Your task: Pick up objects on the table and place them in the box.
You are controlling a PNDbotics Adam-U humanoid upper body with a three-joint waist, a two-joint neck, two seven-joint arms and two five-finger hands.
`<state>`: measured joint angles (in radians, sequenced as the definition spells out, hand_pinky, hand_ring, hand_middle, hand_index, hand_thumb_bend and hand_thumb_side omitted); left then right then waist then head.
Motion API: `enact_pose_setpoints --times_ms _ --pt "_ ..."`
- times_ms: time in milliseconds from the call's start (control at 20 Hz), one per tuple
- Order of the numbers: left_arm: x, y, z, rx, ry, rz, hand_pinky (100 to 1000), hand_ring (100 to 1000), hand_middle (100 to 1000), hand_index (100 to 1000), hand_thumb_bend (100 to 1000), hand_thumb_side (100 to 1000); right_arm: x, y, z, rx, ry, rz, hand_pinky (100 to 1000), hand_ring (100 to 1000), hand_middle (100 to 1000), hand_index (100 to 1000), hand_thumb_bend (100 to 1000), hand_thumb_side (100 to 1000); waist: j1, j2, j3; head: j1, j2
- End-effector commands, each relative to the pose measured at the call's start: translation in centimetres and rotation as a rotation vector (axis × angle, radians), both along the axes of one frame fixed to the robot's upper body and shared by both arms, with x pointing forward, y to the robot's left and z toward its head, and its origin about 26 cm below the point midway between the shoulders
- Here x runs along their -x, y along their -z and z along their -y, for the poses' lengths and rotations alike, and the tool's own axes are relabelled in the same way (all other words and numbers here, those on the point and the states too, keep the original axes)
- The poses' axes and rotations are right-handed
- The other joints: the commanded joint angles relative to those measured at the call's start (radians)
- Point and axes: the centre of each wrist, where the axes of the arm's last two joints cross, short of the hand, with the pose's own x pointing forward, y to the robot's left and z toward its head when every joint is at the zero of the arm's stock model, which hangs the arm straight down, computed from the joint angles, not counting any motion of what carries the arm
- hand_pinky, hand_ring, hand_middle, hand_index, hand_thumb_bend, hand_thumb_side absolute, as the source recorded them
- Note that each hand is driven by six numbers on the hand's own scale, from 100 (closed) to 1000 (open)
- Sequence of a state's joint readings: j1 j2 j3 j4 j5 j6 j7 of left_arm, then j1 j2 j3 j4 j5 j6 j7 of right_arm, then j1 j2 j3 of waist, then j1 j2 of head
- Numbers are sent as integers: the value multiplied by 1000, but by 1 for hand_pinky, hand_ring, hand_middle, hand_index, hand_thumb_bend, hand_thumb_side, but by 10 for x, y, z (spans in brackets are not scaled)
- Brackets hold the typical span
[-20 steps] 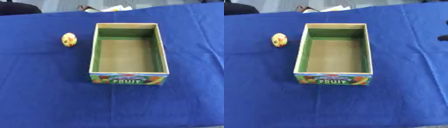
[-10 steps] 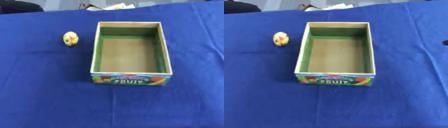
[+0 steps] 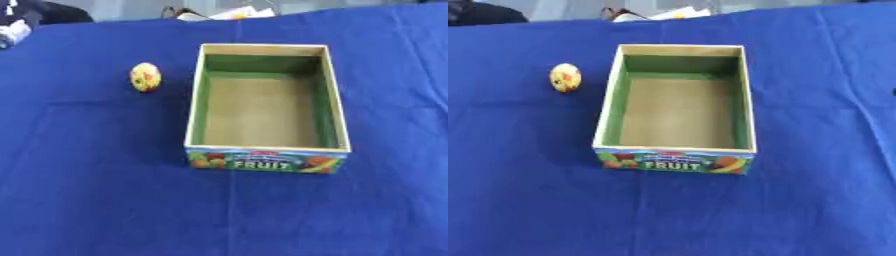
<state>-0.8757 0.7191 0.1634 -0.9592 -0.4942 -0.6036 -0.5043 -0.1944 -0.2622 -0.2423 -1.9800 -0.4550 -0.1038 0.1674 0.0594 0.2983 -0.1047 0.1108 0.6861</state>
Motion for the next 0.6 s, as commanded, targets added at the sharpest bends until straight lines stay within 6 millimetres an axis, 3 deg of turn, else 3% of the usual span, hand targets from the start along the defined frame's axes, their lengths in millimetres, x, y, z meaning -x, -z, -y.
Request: enact_pose_setpoints --times_ms 50,250,550,600 --pt "-5 -15 7 -375 246 -61 657 773 781 1000 117 854 1 -9 -3 31 -15 32 556 789 503 865 100 1000 -1 -14 -4 9 -20" --pt "-14 -13 23 -403 266 -65 659 780 789 1000 134 853 0 -11 -3 26 -23 41 556 788 503 865 100 1000 -1 -13 -11 10 -27" --pt "-22 -6 39 -507 256 -118 664 797 804 1000 182 762 0 -11 -3 26 -28 41 557 790 503 866 100 1000 -1 -10 -14 5 -38" --pt "-22 -5 40 -524 252 -126 672 805 808 1000 180 702 0 -11 -4 27 -28 41 557 791 503 866 100 1000 -1 -9 -14 4 -37"
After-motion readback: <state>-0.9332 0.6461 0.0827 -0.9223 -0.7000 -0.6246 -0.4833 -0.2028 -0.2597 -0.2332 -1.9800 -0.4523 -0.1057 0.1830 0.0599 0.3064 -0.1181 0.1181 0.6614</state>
